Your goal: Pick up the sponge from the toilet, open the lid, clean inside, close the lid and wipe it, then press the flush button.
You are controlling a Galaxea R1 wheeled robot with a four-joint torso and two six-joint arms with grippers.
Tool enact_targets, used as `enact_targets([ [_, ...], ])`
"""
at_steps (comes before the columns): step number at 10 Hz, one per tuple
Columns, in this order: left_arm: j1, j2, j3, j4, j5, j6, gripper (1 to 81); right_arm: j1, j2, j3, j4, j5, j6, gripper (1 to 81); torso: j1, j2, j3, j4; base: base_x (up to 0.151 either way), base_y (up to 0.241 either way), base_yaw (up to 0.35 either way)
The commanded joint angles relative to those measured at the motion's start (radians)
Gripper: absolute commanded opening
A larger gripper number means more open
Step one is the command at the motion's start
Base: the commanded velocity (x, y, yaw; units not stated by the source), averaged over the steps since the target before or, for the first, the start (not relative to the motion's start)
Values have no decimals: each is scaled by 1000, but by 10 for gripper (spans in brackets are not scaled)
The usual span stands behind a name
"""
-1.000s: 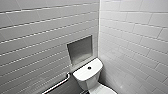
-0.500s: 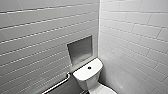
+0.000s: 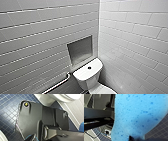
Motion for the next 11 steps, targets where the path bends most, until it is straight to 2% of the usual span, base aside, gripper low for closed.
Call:
enact_targets([
  [1,-162,-139,191,-85,46,3,811,19,-3,7,5,-64,-2,10,0,0,0,0,0,0,0],
  [5,-323,-242,392,-174,90,3,811,22,0,8,10,-63,-2,10,0,0,0,0,0,0,0],
  [11,-611,-241,528,-314,190,0,811,20,-1,10,8,-54,-2,10,0,0,0,0,0,0,0],
])
